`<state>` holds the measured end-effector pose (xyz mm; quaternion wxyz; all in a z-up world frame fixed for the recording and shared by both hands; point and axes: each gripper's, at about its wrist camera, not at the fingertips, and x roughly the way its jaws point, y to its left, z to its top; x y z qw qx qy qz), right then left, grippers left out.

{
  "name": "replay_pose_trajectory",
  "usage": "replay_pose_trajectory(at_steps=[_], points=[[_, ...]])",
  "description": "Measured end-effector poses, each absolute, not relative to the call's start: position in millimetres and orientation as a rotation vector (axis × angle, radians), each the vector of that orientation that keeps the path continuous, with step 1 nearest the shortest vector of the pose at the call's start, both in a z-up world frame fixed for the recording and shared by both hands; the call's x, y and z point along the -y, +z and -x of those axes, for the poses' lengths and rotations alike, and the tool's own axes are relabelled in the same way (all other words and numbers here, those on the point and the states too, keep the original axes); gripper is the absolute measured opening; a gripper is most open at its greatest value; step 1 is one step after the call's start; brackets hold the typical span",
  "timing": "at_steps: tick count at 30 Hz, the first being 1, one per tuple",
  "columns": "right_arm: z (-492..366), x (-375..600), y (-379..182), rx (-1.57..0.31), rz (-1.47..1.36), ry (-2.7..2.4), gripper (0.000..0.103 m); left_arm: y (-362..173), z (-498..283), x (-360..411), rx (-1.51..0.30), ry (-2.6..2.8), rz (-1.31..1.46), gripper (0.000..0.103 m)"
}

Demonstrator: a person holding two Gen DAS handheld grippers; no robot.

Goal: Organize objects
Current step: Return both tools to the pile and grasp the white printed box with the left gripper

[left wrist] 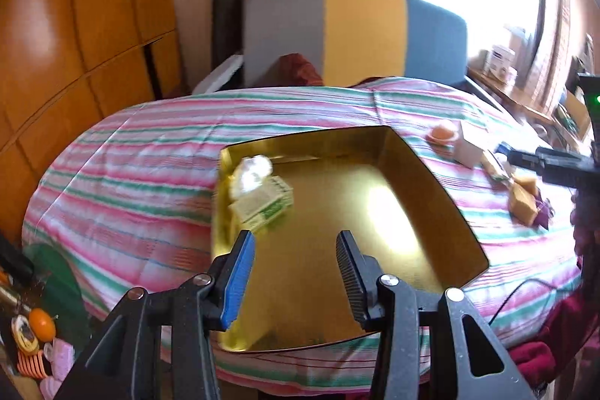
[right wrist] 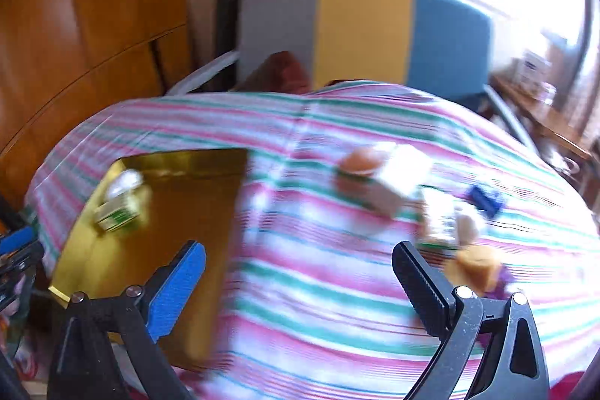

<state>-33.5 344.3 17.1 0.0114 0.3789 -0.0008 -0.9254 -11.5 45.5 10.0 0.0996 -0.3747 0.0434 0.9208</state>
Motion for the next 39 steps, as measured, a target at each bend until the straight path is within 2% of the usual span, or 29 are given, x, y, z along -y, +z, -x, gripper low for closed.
replay_pose_trajectory(at_steps=[10,13,17,23,27,39], points=[[23,-486,20,0.164,-1.174,-3.221,0.103,11,19,-106,-0.116,2.506,1.151,0.045],[17,-525,6,0.297,-1.21,-3.29,0.103,20,19,-123,-0.121,2.454,1.101,0.045],[8,-563,-10,0.635,-1.254,-3.283,0.103,27,30,-148,-0.12,2.382,1.083,0.045],[3,-577,-15,0.823,-1.264,-3.231,0.103,24,58,-194,-0.11,2.288,1.131,0.046],[4,-581,-22,0.886,-1.288,-3.201,0.103,20,70,-238,-0.215,2.218,1.114,0.05],[0,-592,-25,1.023,-1.262,-3.142,0.103,-13,143,-346,-0.356,2.134,1.231,0.05]])
